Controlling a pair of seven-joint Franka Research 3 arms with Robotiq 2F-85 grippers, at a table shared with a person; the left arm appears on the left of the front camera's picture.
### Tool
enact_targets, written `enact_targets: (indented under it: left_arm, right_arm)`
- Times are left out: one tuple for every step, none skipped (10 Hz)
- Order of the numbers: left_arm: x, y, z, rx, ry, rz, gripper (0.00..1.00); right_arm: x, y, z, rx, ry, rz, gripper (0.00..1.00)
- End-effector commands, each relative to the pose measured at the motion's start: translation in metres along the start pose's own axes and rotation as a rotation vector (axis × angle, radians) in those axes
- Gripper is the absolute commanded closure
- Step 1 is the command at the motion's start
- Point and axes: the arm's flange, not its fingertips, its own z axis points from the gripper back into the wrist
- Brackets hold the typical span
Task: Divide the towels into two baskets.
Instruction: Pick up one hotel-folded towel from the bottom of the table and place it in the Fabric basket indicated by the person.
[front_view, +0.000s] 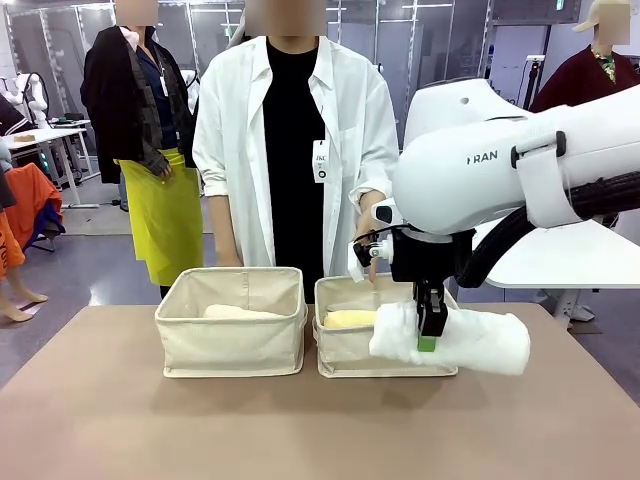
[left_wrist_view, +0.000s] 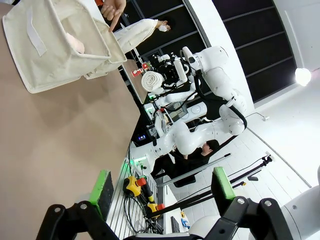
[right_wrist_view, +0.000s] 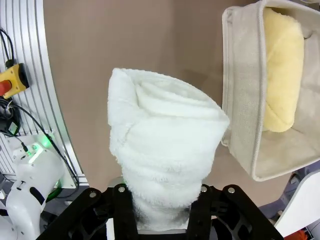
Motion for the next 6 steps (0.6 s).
enact_targets:
  left_arm:
    - [-0.004, -0.001, 0.001, 0.001, -0.001, -0.005, 0.00]
    - [-0.004, -0.001, 0.001, 0.001, -0.001, -0.005, 0.00]
    - [-0.004, -0.001, 0.001, 0.001, -0.001, -0.005, 0.00]
    - [-0.004, -0.001, 0.001, 0.001, -0.001, -0.005, 0.00]
    - [-0.004, -0.001, 0.001, 0.001, -0.001, -0.005, 0.00]
    - [-0.004, -0.001, 0.001, 0.001, -0.001, -0.005, 0.00]
  right_arm:
    - [0.000, -0.019, -0.002, -0.184, -0.020, 0.153, 0.63]
    - [0.005, -0.038, 0.000, -0.180, -0.057, 0.165, 0.63]
    - [0.016, -0.056, 0.001, -0.199, -0.048, 0.203, 0.63]
    - [0.027, -0.077, -0.001, -0.209, -0.028, 0.208, 0.63]
    - [0.038, -0.096, -0.001, -0.231, -0.010, 0.198, 0.63]
    - [0.050, -0.113, -0.006, -0.274, 0.053, 0.164, 0.63]
